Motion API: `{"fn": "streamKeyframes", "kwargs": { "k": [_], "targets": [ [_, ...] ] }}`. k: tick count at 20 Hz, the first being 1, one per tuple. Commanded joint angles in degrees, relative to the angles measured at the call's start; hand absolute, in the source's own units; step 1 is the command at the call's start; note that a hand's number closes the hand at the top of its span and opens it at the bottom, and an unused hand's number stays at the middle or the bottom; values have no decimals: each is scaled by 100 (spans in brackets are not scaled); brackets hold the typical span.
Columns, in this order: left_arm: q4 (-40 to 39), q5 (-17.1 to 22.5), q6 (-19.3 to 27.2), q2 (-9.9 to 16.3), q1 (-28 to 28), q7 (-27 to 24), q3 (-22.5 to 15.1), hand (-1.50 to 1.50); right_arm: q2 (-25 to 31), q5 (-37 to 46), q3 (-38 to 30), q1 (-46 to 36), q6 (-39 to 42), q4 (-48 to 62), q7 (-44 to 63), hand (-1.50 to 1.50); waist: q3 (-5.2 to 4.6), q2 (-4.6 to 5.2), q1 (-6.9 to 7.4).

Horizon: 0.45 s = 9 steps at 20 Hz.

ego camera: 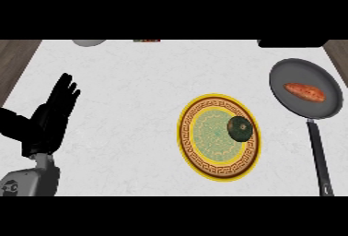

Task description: Pick the sweet potato from the plate and place it in the pan

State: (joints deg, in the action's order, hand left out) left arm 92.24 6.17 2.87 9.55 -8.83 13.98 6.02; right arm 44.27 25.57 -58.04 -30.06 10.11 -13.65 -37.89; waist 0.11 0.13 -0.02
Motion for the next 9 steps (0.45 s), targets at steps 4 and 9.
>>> {"fn": "streamKeyframes", "kwargs": {
  "k": [4, 9],
  "targets": [
    [-95, 231, -166, 111, -168, 42, 230, 0, 192, -532, 36, 966, 857, -107, -703, -150, -1, 1, 22],
    [74, -116, 31, -45, -123, 230, -60, 0, 67, -874, 409, 1033, 542, -532, -334, -150, -8, -12, 16]
  ]
}}
